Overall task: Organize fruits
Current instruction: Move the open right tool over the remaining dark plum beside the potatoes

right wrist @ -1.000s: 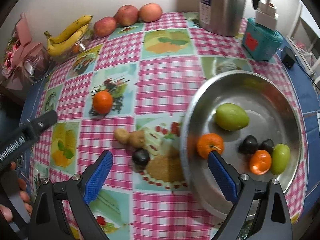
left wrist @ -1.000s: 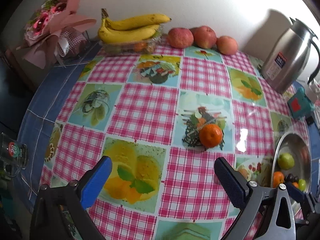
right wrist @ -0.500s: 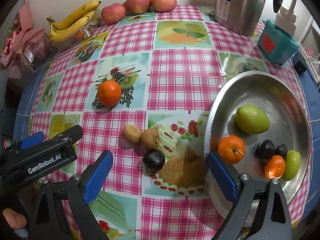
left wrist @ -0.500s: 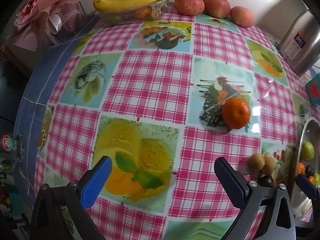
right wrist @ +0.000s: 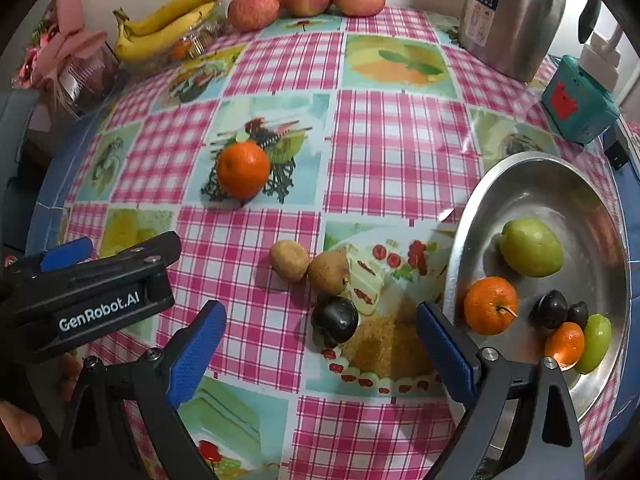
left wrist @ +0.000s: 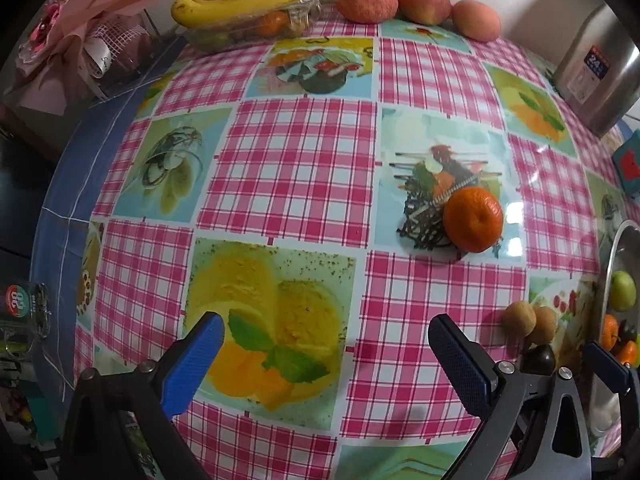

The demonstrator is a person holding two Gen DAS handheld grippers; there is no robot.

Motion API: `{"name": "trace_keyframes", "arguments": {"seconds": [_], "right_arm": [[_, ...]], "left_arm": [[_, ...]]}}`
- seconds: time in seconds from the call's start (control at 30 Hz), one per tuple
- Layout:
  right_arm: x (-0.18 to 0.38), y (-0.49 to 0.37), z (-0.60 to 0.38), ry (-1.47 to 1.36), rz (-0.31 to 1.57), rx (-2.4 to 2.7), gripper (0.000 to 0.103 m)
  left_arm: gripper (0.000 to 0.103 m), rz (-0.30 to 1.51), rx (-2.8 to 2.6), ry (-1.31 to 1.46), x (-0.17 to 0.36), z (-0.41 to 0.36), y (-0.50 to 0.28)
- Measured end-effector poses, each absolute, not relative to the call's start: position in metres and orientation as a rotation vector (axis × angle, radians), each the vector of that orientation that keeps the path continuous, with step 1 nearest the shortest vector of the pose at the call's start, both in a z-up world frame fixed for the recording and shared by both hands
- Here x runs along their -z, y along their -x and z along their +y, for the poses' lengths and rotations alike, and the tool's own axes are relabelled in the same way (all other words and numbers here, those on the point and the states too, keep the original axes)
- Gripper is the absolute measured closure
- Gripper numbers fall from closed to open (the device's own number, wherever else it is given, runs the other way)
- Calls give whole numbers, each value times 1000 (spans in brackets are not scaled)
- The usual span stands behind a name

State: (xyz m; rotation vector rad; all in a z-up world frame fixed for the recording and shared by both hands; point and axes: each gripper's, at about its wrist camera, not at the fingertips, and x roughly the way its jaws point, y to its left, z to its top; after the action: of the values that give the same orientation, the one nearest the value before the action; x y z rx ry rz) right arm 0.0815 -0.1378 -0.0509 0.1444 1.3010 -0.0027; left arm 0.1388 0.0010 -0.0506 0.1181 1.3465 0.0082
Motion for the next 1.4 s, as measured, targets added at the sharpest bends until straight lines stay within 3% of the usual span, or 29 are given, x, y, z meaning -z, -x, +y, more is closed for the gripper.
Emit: {"name": "trace_keyframes", "arguments": {"seconds": [0.33, 0.97, 1.4], "right_arm": [[69, -88, -128, -119, 1333, 11, 7], [91, -94, -119, -111, 1348, 139, 3], [91, -88, -117, -132, 1297, 186, 0]], "left_arm": [[0, 1418, -67, -118, 79, 9, -146], [0, 1418, -67, -22, 82, 81, -160], [0, 1415, -58, 13, 83, 89, -160]]}}
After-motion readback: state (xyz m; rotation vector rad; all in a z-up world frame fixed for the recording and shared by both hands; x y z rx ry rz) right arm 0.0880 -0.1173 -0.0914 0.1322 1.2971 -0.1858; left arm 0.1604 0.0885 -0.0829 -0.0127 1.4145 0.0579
